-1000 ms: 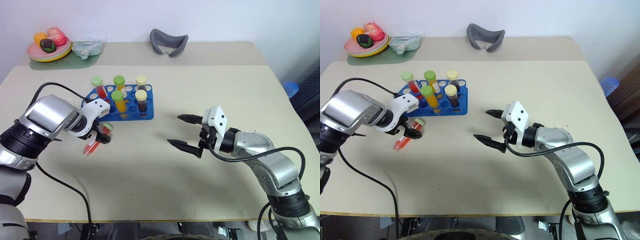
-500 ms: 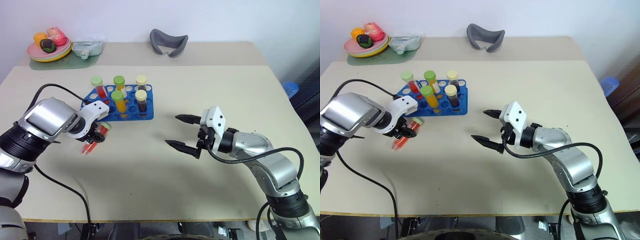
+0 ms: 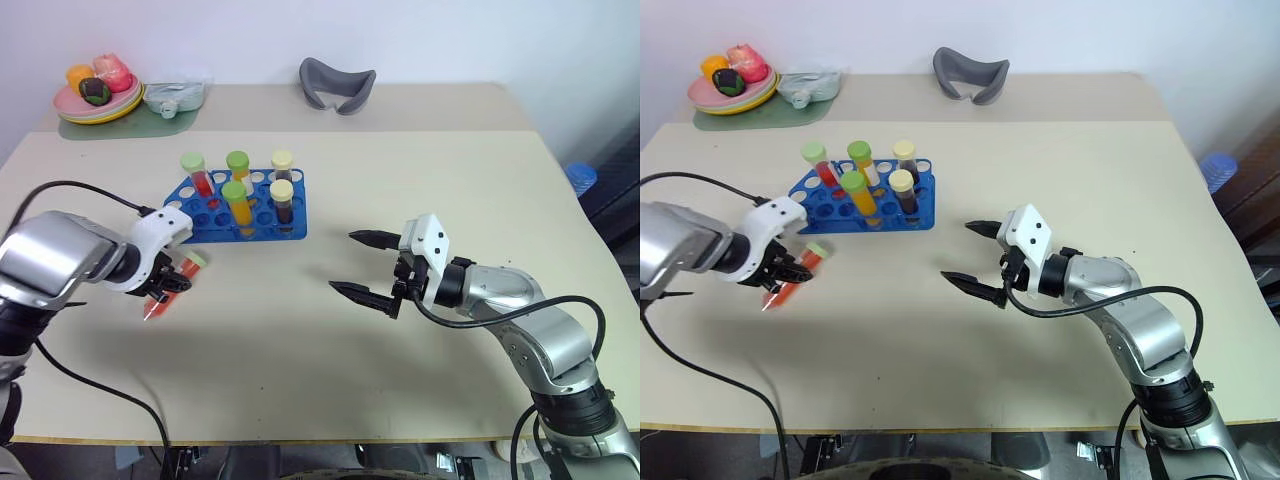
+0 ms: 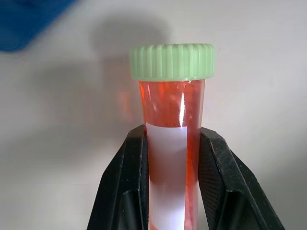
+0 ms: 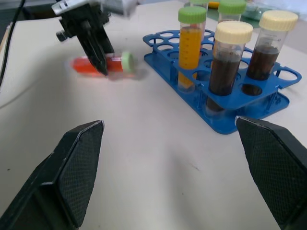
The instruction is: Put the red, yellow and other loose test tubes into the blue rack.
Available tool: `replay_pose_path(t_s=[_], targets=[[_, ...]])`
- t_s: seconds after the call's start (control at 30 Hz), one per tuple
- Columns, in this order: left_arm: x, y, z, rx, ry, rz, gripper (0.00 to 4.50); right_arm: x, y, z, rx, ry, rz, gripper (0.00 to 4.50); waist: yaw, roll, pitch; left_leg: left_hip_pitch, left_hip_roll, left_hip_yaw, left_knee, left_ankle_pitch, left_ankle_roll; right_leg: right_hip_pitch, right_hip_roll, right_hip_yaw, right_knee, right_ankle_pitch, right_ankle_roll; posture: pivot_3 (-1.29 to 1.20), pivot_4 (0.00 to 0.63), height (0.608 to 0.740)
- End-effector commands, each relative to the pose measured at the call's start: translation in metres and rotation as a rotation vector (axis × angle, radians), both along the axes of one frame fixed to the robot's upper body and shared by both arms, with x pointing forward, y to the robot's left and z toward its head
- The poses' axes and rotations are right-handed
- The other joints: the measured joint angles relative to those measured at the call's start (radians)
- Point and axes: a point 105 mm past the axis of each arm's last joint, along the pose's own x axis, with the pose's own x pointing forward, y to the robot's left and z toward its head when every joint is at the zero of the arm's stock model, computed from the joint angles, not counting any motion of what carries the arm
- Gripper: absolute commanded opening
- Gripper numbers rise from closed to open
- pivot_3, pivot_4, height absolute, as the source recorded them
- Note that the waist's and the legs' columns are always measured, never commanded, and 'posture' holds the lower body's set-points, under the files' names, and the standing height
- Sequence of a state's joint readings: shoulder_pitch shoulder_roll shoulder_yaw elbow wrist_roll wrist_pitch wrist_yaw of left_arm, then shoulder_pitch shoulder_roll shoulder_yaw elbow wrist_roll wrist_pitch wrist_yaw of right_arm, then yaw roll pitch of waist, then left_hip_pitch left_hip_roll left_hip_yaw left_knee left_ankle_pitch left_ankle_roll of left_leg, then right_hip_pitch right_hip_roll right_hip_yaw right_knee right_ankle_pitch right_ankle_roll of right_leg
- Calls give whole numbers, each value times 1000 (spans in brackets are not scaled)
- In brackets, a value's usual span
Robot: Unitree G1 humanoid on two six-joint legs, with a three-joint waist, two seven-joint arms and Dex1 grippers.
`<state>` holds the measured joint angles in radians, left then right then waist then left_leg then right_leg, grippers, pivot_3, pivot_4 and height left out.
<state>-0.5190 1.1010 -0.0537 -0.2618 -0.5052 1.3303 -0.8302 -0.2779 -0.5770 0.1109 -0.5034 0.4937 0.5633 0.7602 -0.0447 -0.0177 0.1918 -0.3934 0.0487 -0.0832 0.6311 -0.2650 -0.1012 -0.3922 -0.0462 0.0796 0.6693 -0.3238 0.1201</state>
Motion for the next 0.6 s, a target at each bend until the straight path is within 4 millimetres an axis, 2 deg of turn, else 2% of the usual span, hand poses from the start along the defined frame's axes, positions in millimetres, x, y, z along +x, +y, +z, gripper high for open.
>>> replay_pose_path(t_s=[0.03, 0.13, 0.23, 0.37, 0.6], targets=[[-6, -6, 59, -191, -411, -118, 779, -4, -1, 9, 12, -38, 3, 4500, 1, 0, 0, 0, 0, 0, 0, 0, 0, 0, 0, 0, 0, 0, 0, 0, 150, 740], [-13, 5, 83, -270, -726, -54, 779, 5, -2, 19, 79, -64, -50, 4500, 2, 0, 0, -1, 0, 0, 0, 0, 0, 0, 0, 0, -1, 0, 0, 0, 150, 740], [-7, 19, 91, -320, -923, 113, 779, 11, -1, 27, 124, -74, -68, 4500, 3, -1, 0, 1, 0, 0, 1, 0, 0, 2, 0, 0, 0, 0, 0, 0, 150, 740], [7, 15, 79, -336, -1051, 252, 779, 9, 6, 23, 113, -65, -34, 4500, 5, -1, -1, 1, 0, 0, 2, 0, 0, 3, -1, 0, 0, 0, 0, 0, 150, 740], [31, 2, 48, -347, -1190, 342, 779, 5, 15, 20, 103, -58, 14, 4500, 1, -1, -1, 1, 0, 0, 1, 0, 0, 2, 0, 0, 0, 1, 0, 0, 150, 740]])
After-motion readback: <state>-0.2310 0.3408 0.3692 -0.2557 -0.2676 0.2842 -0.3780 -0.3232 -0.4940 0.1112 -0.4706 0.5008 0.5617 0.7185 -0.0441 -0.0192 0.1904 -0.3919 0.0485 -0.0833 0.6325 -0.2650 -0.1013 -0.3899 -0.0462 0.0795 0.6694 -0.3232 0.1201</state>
